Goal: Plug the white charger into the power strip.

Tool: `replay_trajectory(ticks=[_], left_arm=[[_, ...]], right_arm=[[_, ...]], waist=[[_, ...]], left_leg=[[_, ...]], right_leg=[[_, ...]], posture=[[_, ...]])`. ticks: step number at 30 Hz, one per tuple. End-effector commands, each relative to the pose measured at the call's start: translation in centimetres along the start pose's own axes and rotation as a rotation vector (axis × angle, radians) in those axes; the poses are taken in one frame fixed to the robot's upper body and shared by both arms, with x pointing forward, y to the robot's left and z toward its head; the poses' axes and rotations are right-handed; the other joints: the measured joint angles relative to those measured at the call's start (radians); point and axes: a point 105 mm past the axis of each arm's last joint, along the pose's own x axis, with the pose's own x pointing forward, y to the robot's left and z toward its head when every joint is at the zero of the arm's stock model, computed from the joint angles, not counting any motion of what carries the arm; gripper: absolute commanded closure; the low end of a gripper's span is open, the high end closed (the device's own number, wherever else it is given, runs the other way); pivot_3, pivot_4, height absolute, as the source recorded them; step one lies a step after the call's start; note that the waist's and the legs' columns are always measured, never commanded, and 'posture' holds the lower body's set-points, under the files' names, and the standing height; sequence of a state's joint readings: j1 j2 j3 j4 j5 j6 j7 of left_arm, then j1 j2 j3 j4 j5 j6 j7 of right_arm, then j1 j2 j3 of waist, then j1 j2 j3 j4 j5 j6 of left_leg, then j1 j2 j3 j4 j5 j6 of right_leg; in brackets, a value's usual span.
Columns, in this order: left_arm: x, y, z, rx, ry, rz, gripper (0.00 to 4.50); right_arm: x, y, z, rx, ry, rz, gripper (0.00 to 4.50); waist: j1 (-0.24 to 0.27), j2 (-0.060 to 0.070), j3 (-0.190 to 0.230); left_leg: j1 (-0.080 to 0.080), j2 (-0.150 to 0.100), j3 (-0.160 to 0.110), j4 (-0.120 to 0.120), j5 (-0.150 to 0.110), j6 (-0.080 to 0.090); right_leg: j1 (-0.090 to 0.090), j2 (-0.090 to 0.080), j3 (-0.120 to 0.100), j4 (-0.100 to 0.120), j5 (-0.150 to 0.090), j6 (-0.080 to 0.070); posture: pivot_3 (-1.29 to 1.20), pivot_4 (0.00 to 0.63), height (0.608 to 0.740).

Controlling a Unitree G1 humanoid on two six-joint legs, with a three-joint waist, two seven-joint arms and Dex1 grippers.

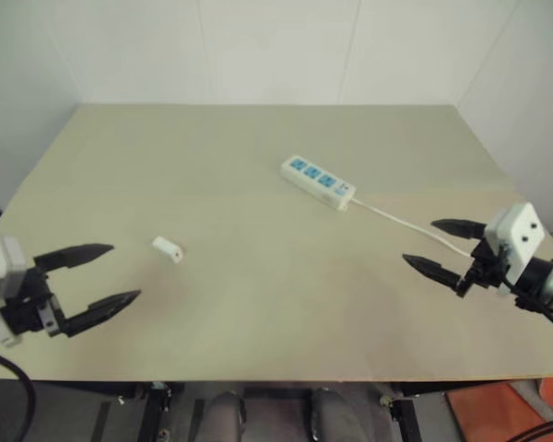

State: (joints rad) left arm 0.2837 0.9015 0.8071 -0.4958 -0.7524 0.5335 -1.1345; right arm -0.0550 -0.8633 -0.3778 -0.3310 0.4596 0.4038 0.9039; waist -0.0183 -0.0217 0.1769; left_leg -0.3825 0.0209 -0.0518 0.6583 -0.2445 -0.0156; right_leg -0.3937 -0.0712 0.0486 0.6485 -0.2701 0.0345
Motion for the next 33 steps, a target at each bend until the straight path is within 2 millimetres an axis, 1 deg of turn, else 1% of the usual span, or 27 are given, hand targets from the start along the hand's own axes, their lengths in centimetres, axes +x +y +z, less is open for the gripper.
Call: replay_trajectory(ticks=[1,9,11,15,18,23,24,25,27,30,33], left_arm=[[-0.2,0.0,0.5,0.024,-0.026,-0.001,0.00],[-0.3,0.0,0.5,0.026,-0.028,-0.003,0.00],[-0.2,0.0,0.5,0.027,-0.034,-0.008,0.00],[0.3,0.1,0.7,0.030,-0.049,-0.024,0.00],[0.9,0.0,0.8,0.027,-0.068,-0.053,0.00],[2.6,0.0,1.2,0.031,-0.111,-0.101,0.00],[2.9,0.1,1.3,0.034,-0.117,-0.107,0.00],[3.4,0.2,1.6,0.043,-0.135,-0.117,0.00],[4.2,0.3,2.0,0.055,-0.159,-0.135,0.00],[5.0,0.3,2.4,0.059,-0.180,-0.153,0.00],[5.2,0.4,2.3,0.059,-0.179,-0.152,0.00]], right_arm=[[-0.1,-0.3,1.0,-0.037,-0.038,-0.013,0.01],[0.1,-0.2,1.0,-0.036,-0.045,-0.014,0.01],[0.5,-0.2,1.0,-0.039,-0.050,-0.014,0.01],[1.8,-0.5,1.2,-0.042,-0.075,-0.009,0.01],[3.5,-1.1,1.2,-0.033,-0.100,-0.015,0.01],[8.4,-2.5,0.4,-0.004,-0.113,-0.039,0.01],[9.1,-2.8,0.4,0.000,-0.114,-0.045,0.01],[10.3,-3.1,0.4,0.013,-0.123,-0.046,0.01],[12.0,-3.5,0.5,0.022,-0.129,-0.043,0.01],[14.1,-3.7,0.2,0.000,-0.108,-0.016,0.01],[15.7,-4.1,0.2,0.012,-0.099,0.005,0.01]], waist=[[0.000,0.000,0.000],[0.000,0.000,0.000],[-0.001,0.000,0.000],[-0.002,0.000,0.000],[-0.006,0.000,0.000],[-0.016,0.000,0.000],[-0.019,0.000,0.000],[-0.021,0.000,0.000],[-0.022,0.000,0.000],[-0.026,0.000,0.000],[-0.028,0.000,0.000]], left_leg=[[0.000,0.000,0.000,0.000,0.000,0.000],[0.000,0.000,0.000,0.000,0.000,0.000],[0.000,0.000,0.000,0.000,0.000,0.000],[0.001,0.000,0.000,0.000,0.000,0.000],[0.002,0.000,0.000,0.000,0.000,0.000],[0.003,0.000,0.000,0.000,0.000,0.000],[0.003,0.000,0.000,0.000,0.000,0.000],[0.002,0.000,0.000,0.000,0.000,0.000],[0.002,-0.001,0.000,0.000,0.000,0.000],[-0.002,-0.002,-0.001,0.000,0.000,0.000],[-0.006,-0.003,-0.001,0.000,0.000,0.000]], right_leg=[[0.000,0.000,0.000,0.000,0.000,0.000],[0.000,0.000,0.000,0.000,0.000,0.000],[0.000,0.000,0.000,0.000,0.000,0.000],[0.001,0.000,0.000,0.000,0.000,0.000],[0.002,0.000,0.000,0.000,0.000,0.000],[0.002,0.000,0.000,0.000,0.001,0.000],[0.002,0.000,0.000,0.000,0.001,0.000],[0.002,0.000,0.000,0.000,0.001,0.000],[0.001,0.000,0.000,0.001,0.001,0.000],[-0.003,-0.002,0.000,0.001,0.002,0.001],[-0.008,-0.003,0.000,0.001,0.002,0.001]], posture=[[0.00,0.150,0.740],[0.00,0.150,0.740],[0.00,0.150,0.740],[0.00,0.150,0.740],[0.00,0.150,0.740],[0.00,0.150,0.740],[0.00,0.150,0.740],[0.00,0.150,0.740],[0.00,0.150,0.740],[0.00,0.150,0.740],[0.00,0.150,0.740]])
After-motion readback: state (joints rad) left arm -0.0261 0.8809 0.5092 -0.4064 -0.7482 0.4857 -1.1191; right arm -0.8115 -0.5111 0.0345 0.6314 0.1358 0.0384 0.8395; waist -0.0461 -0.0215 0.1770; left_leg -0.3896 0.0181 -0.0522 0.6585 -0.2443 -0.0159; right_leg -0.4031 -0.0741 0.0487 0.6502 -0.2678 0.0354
